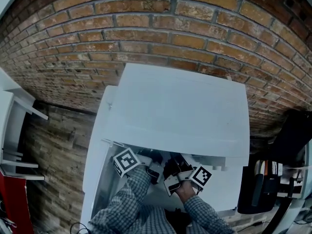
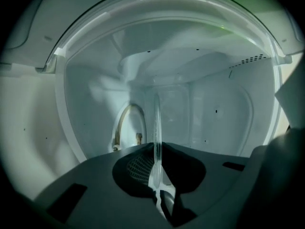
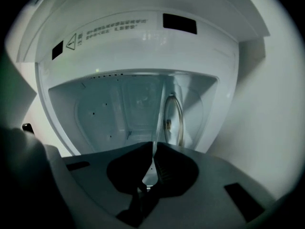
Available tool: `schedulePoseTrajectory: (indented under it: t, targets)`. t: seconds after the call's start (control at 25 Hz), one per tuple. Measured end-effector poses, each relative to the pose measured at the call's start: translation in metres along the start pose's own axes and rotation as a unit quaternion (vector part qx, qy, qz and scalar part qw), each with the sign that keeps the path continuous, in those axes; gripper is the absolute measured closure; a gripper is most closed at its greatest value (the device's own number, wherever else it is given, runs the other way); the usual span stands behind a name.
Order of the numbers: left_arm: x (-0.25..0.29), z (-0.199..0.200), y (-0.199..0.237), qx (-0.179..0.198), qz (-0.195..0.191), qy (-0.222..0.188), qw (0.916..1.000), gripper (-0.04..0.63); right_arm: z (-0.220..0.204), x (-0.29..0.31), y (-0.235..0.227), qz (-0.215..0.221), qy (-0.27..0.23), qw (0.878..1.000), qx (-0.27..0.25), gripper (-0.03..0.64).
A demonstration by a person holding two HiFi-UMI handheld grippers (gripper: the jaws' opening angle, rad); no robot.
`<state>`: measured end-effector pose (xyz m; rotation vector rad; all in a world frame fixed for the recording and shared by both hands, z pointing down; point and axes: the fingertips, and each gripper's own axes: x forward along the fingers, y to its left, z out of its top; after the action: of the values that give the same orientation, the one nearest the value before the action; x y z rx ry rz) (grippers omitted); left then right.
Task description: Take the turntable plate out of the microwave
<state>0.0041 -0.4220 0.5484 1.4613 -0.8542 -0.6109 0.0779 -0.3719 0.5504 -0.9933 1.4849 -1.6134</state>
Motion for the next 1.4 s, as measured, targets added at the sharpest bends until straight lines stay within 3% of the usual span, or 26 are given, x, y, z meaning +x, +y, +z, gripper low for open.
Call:
schedulePoseTrajectory:
  t: [0.16,0.28,0.44,0.56,0.72,0.88,0.96,1.0,1.4]
  targets:
    - [-0.004,-0.003,-0.01,-0.003,-0.032,0.001,0.9995,0.554,0.0,-0.017,-0.004,-0.013,-0.002,1.0,-0.024,0.578]
    - [-0.015,-0.007,-0.006,-0.015,-0.016,-0.001,0.9998,0.552,0.004,-0.028,-0.003,-0.004,-0.013,1.0,-0.017,0.489]
    - [-0.025,-0.012,-0.004,-0.013,-0.015,0.003,0.9998,0.548,0.019,-0.034,-0.005,0.001,-0.042,0.999,-0.008,0.468]
    - [-0.03,-0.016,-0.005,-0.024,-0.025,0.004,0.9994,0.546,0.031,-0.031,-0.009,-0.002,-0.06,0.998,-0.003,0.468]
    - [-0.032,-0.019,-0.018,-0.028,-0.069,0.003,0.9972,0.546,0.041,-0.02,-0.008,0.007,-0.066,0.998,-0.012,0.468]
    - [-0.037,-0.021,-0.017,-0.033,-0.072,0.004,0.9968,0.545,0.046,-0.011,-0.008,0.002,-0.075,0.997,-0.024,0.47]
    - [-0.039,-0.022,-0.015,-0.033,-0.07,0.004,0.997,0.545,0.048,-0.011,-0.012,-0.007,-0.081,0.997,-0.012,0.556]
    - [-0.04,-0.023,-0.014,-0.034,-0.068,0.004,0.9971,0.545,0.047,-0.011,-0.013,-0.006,-0.082,0.997,-0.006,0.561]
    - [-0.058,-0.03,-0.019,-0.043,-0.075,0.009,0.9962,0.545,0.036,-0.029,-0.005,0.023,-0.093,0.995,0.01,0.565]
